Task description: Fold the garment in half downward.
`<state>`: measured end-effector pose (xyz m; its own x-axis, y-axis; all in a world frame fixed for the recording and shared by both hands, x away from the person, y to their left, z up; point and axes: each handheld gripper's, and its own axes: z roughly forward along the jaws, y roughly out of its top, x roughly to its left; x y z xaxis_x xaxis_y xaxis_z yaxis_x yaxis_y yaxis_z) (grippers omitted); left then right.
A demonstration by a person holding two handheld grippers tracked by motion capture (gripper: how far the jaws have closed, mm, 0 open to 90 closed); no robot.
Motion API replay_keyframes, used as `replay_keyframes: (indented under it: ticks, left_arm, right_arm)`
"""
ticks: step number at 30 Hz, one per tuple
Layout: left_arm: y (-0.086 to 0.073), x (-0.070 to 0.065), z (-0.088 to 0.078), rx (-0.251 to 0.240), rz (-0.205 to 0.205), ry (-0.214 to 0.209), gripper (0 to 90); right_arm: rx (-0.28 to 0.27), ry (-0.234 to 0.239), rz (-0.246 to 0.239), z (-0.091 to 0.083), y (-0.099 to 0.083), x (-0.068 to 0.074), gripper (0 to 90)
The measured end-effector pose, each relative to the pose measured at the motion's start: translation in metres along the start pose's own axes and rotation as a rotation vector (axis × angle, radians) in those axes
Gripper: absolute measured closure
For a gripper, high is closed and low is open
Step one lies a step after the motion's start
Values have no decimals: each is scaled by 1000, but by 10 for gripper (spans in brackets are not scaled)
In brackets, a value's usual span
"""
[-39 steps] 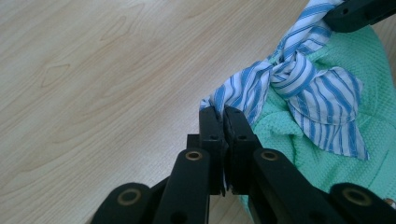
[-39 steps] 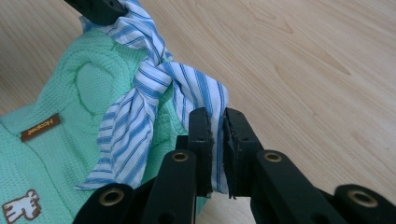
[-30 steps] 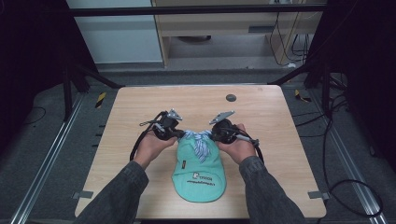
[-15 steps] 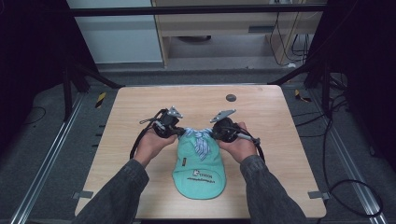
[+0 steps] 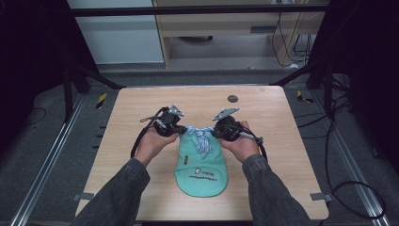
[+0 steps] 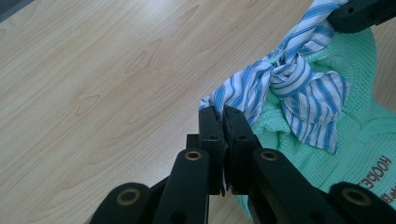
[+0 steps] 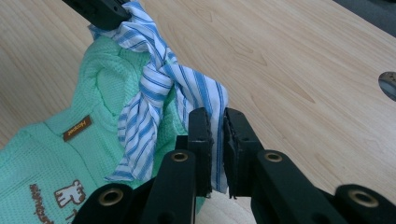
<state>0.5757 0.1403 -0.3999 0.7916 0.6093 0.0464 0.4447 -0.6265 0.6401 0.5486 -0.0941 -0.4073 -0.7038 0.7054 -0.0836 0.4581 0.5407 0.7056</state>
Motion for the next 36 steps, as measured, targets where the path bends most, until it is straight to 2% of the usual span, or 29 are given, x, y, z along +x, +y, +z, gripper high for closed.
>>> replay_keyframes:
  ticks: [26,36]
  left_arm:
    - [10,3,-3,-26,-7,9,873]
    - [17,2,-10,-28,19,17,874]
  right_arm:
    - [-14,-28,7,0,7,-7,821]
    - [-25,-38,-2,-4,10,-10,820]
